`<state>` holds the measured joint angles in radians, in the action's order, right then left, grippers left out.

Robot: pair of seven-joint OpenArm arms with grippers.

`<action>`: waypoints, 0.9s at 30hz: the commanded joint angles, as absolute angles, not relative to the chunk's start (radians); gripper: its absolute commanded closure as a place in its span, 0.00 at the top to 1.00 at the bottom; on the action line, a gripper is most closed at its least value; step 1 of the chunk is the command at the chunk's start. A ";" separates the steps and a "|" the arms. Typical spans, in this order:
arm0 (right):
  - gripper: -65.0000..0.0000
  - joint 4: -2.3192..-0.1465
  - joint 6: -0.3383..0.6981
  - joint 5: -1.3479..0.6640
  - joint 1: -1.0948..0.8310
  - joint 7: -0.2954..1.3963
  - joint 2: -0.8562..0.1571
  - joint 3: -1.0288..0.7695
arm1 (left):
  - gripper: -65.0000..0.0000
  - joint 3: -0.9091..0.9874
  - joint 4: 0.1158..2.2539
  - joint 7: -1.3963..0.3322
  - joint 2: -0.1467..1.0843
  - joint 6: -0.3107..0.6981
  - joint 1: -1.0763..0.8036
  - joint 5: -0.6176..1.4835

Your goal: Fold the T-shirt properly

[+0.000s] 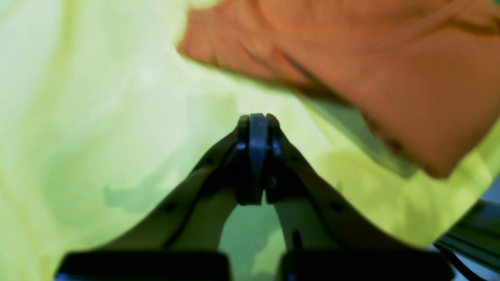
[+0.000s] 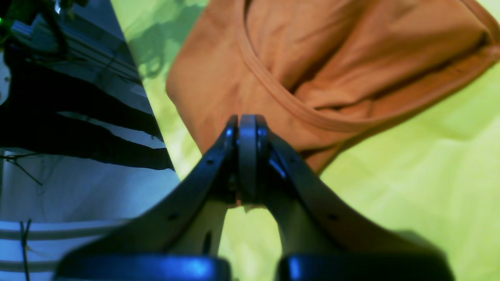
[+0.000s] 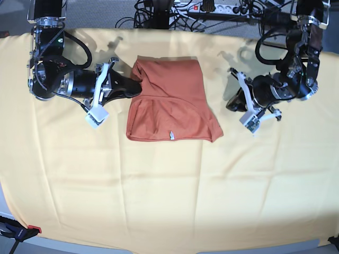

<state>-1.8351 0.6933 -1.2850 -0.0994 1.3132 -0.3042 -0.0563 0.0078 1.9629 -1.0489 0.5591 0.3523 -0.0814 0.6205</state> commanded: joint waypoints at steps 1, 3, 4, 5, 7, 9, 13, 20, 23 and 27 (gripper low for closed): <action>0.00 -1.853 0.698 -1.340 -0.085 1.296 -0.314 -0.074 | 0.00 0.017 1.979 -1.023 0.570 0.352 -0.072 0.611; 0.00 -1.853 0.698 -1.388 -0.085 1.299 -0.315 -0.102 | 0.00 0.017 1.979 -1.022 0.570 0.353 -0.080 0.574; 0.00 -1.853 0.698 -1.409 -0.085 1.311 -0.316 -0.118 | 0.00 0.017 1.980 -1.029 0.570 0.358 -0.081 0.570; 0.00 -1.853 0.698 -1.430 -0.086 1.330 -0.316 -0.135 | 0.00 0.017 1.982 -1.042 0.570 0.372 -0.080 0.577; 0.00 -1.853 0.698 -1.484 -0.089 1.396 -0.316 -0.178 | 0.00 0.017 1.993 -1.071 0.571 0.411 -0.083 0.620; 0.00 -1.853 0.698 -1.484 -0.092 1.396 -0.316 -0.227 | 0.00 0.023 2.020 -1.100 0.571 0.457 -0.091 0.698; 0.00 -1.891 0.698 -1.484 -0.102 1.396 -0.336 -0.311 | 0.00 0.064 2.095 -1.158 0.571 0.544 -0.101 0.884; 0.00 -2.090 0.687 -1.484 -0.260 1.396 -0.375 -0.496 | 0.00 0.264 2.230 -1.163 0.570 0.588 -0.224 1.142; 0.00 -2.192 0.688 -1.484 -0.347 1.396 -0.374 -0.571 | 0.00 0.356 2.271 -1.203 0.570 0.589 -0.300 1.207; 0.00 -2.281 0.688 -1.484 -0.472 1.396 -0.374 -0.656 | 0.00 0.474 2.313 -1.241 0.570 0.570 -0.427 1.251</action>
<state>-2.2662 0.6891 -1.4582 -0.4755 1.4193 -0.3622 -0.6502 0.4698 2.3001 -1.2533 0.5571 0.5671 -0.4282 1.2324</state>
